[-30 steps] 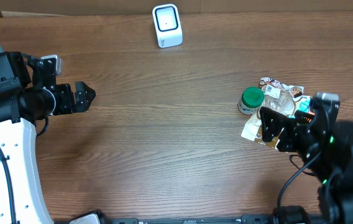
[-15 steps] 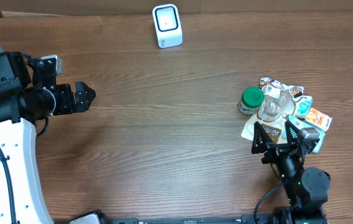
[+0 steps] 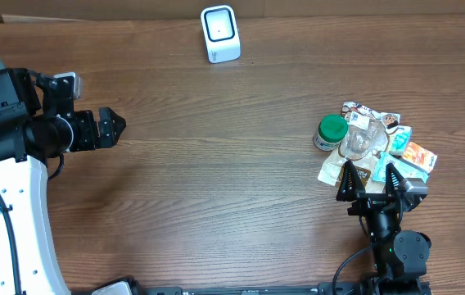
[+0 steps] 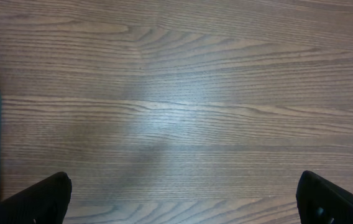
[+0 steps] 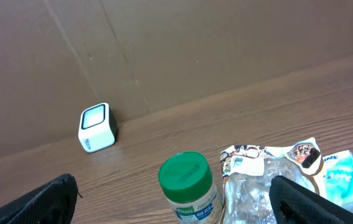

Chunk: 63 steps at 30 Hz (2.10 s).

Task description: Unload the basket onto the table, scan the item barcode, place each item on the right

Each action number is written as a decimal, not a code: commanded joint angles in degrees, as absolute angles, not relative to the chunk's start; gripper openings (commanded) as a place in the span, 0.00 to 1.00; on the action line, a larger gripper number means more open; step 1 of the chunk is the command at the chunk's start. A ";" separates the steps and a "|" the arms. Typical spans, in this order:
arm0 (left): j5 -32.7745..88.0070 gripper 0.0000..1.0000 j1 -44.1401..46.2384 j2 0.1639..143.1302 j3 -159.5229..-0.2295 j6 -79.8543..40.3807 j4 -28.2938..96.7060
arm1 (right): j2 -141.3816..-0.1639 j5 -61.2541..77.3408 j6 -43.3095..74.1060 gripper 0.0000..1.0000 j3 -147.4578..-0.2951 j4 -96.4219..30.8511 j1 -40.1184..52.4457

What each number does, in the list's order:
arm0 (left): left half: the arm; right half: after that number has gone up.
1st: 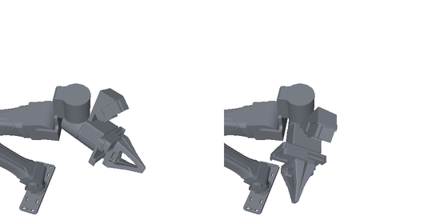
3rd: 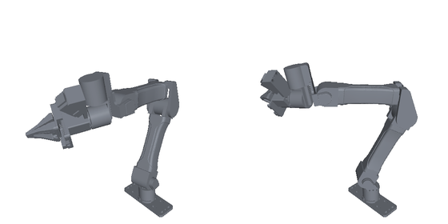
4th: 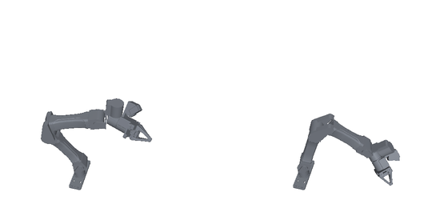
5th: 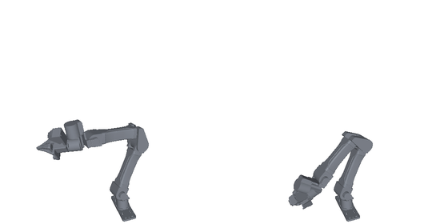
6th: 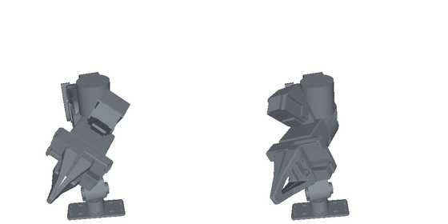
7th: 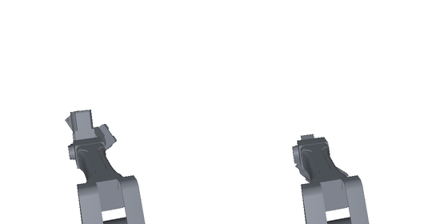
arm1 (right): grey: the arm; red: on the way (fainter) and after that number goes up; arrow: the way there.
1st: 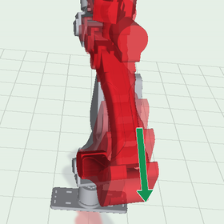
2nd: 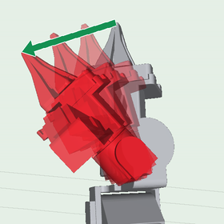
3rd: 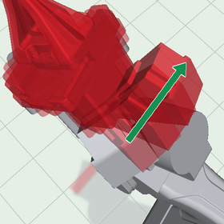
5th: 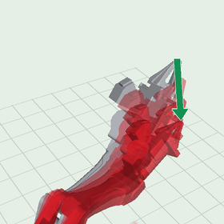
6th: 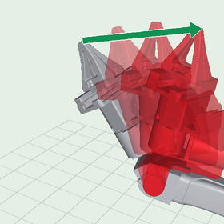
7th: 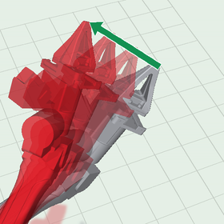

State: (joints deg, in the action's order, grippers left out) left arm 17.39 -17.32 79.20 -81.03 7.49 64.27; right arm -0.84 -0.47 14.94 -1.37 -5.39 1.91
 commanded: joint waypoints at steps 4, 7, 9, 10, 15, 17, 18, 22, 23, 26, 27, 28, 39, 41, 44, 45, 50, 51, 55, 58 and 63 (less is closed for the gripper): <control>17.41 1.00 -17.10 79.11 -81.41 8.34 64.27 | -0.14 -1.23 14.72 1.00 -0.58 -4.80 1.69; 17.43 1.00 -17.12 79.11 -81.41 8.32 64.25 | -0.16 -1.23 14.72 1.00 -0.58 -4.80 1.69; 17.43 1.00 -17.12 79.11 -81.41 8.32 64.25 | -0.16 -1.23 14.72 1.00 -0.58 -4.80 1.69; 17.41 1.00 -17.12 79.11 -81.41 8.32 64.25 | -0.16 -1.23 14.72 1.00 -0.58 -4.80 1.69; 17.41 1.00 -17.12 79.11 -81.41 8.32 64.27 | -0.16 -1.23 14.72 1.00 -0.58 -4.80 1.69; 17.43 1.00 -17.12 79.11 -81.41 8.32 64.25 | -0.16 -1.23 14.72 1.00 -0.58 -4.80 1.69; 17.43 1.00 -17.12 79.11 -81.41 8.32 64.25 | -0.16 -1.23 14.72 1.00 -0.58 -4.80 1.69; 17.43 1.00 -17.12 79.11 -81.41 8.34 64.25 | -0.16 -1.23 14.72 1.00 -0.58 -4.80 1.69; 17.43 1.00 -17.10 79.11 -81.41 8.34 64.25 | -0.16 -1.23 14.72 1.00 -0.58 -4.80 1.69; 17.43 1.00 -17.10 79.11 -81.41 8.32 64.25 | -0.16 -1.23 14.72 1.00 -0.58 -4.80 1.69; 17.41 1.00 -17.12 79.11 -81.41 8.34 64.25 | -0.16 -1.23 14.72 1.00 -0.58 -4.80 1.69; 17.43 1.00 -17.12 78.89 -81.41 8.32 64.25 | -0.16 -1.23 14.72 1.00 -0.58 -4.80 1.69; 17.41 1.00 -8.51 58.98 -81.38 8.34 64.27 | -0.16 -1.23 14.72 1.00 -0.58 -4.80 1.69; 17.41 1.00 -6.96 53.25 -81.38 8.34 64.29 | -0.16 -1.23 14.72 1.00 -0.58 -4.80 1.69; 17.41 1.00 -6.76 47.16 -81.38 8.34 64.62 | -0.16 -1.23 14.72 1.00 -0.58 -4.80 1.69; 17.41 1.00 -6.76 46.00 -81.38 8.34 64.73 | -0.16 -1.23 14.72 1.00 -0.58 -4.80 1.69; 17.43 1.00 -6.63 39.75 -81.19 8.36 68.05 | -0.16 -1.23 14.72 1.00 -0.58 -4.80 1.69; 17.39 1.00 -6.22 38.81 -80.62 8.38 68.42 | -0.16 -1.23 14.72 1.00 -0.58 -4.80 1.69; 15.16 1.00 -1.41 32.69 -71.85 8.38 60.31 | -0.16 -1.23 14.72 1.00 -0.58 -4.80 1.69; 14.44 1.00 0.75 27.57 -62.02 8.40 48.95 | -0.16 -1.23 14.72 1.00 -0.58 -4.80 1.69; 14.61 1.00 0.78 20.75 -47.37 8.38 33.80 | -0.16 -1.23 14.72 1.00 -0.58 -4.80 1.69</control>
